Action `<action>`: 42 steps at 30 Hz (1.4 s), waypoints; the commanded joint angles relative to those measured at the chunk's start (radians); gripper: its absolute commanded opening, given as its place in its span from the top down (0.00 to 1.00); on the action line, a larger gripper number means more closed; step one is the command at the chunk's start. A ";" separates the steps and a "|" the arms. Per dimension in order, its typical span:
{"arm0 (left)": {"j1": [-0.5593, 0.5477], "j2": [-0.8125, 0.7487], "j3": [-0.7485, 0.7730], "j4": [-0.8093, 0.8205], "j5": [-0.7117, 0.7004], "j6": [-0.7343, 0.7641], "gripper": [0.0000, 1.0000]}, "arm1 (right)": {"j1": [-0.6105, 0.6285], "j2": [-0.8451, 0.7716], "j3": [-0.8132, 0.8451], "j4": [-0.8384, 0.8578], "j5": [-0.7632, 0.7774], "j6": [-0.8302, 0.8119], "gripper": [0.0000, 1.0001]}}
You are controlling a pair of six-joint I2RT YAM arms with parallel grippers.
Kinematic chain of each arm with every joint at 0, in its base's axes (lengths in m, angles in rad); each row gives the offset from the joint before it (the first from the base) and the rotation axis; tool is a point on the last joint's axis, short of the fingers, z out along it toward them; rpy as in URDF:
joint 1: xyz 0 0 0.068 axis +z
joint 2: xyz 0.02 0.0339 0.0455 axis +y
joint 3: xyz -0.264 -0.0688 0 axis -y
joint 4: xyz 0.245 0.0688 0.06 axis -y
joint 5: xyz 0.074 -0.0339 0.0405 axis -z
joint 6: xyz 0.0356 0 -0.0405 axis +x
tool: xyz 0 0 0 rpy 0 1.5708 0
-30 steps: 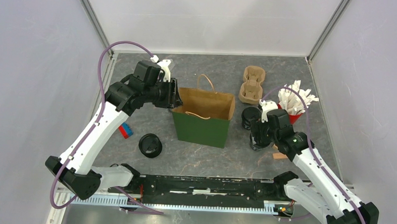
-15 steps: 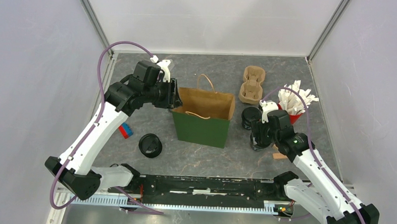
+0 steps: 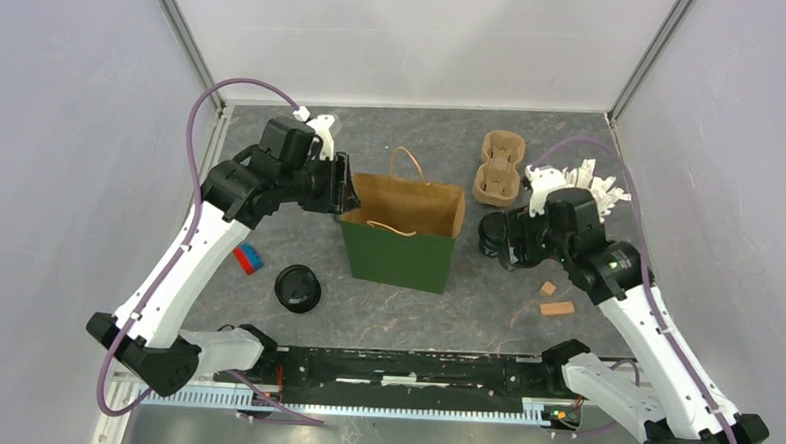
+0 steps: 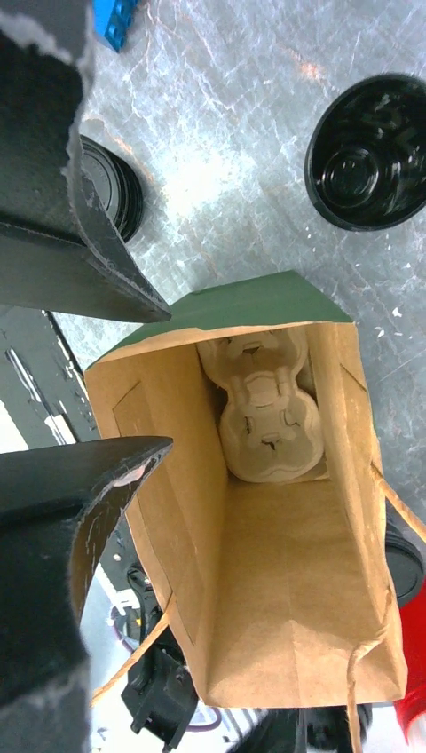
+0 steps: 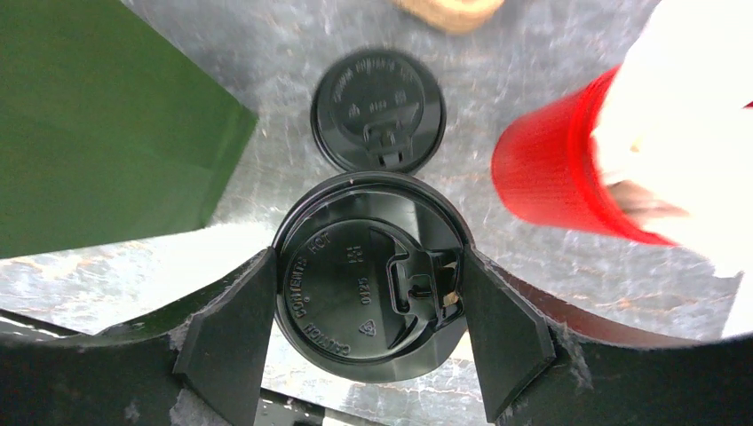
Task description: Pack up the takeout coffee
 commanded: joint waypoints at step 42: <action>0.024 0.035 0.027 0.096 0.160 -0.049 0.94 | 0.314 0.207 0.453 0.306 -0.230 0.152 0.29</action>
